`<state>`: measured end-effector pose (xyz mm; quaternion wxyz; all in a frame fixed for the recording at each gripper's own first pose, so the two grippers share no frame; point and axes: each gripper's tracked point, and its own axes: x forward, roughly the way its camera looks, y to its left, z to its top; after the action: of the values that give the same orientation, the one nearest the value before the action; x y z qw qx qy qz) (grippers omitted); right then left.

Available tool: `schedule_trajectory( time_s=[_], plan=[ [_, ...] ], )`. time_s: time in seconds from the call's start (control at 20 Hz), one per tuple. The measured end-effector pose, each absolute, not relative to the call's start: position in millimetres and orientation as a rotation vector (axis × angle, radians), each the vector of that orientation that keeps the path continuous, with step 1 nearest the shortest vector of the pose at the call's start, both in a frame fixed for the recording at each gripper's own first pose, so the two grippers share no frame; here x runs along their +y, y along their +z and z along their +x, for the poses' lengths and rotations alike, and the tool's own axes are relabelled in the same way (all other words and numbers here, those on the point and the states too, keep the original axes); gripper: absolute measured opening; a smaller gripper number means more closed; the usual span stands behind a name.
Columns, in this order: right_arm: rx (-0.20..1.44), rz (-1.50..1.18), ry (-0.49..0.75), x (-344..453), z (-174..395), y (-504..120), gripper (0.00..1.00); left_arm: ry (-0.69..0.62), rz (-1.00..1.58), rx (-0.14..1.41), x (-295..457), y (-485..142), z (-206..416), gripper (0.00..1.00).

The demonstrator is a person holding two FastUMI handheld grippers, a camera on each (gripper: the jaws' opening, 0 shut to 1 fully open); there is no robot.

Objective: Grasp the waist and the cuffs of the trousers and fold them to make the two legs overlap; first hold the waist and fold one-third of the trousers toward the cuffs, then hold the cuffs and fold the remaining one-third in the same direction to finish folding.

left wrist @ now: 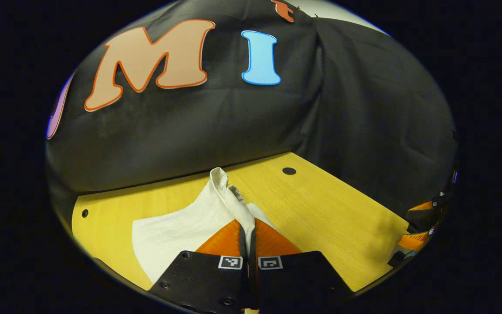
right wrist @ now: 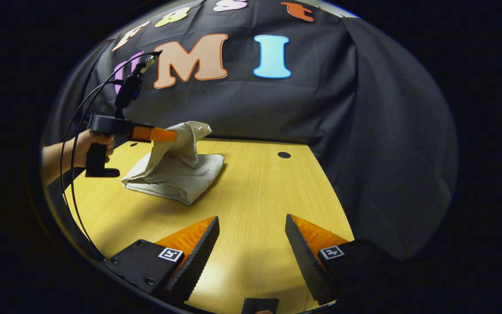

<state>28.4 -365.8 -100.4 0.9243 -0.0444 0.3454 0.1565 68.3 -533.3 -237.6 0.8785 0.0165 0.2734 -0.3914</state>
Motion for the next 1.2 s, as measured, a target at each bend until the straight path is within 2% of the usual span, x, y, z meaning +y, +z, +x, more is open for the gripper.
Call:
schedule_trajectory(
  time_s=[0.35,0.75,0.85,1.0,1.05,1.1,1.2],
  plan=[
    [0.722,-0.105,0.333,-372.6,25.4,-105.3,0.98,-0.799,0.053,0.609,-543.1,-280.0,53.9,0.0],
    [0.701,-0.095,0.36,-364.9,24.9,-89.2,0.98,-0.788,0.044,0.659,-545.1,-314.8,33.9,0.07],
    [0.684,-0.088,0.373,-357.4,25.3,-80.0,0.98,-0.798,0.01,0.655,-548.6,-312.0,28.5,0.26],
    [0.647,-0.059,0.393,-338.9,30.9,-62.7,0.98,-0.764,0.026,0.598,-531.1,-286.6,33.7,0.96],
    [0.626,-0.051,0.4,-330.4,34.2,-55.3,0.98,-0.748,0.012,0.563,-526.9,-272.6,35.2,0.99],
    [0.604,-0.043,0.407,-321.8,37.8,-46.4,0.98,-0.724,-0.009,0.529,-522.2,-255.7,38.4,0.96],
    [0.546,-0.023,0.413,-302.4,45.1,-26.2,0.98,-0.658,-0.028,0.453,-498.8,-219.9,45.7,0.96]
  ],
)
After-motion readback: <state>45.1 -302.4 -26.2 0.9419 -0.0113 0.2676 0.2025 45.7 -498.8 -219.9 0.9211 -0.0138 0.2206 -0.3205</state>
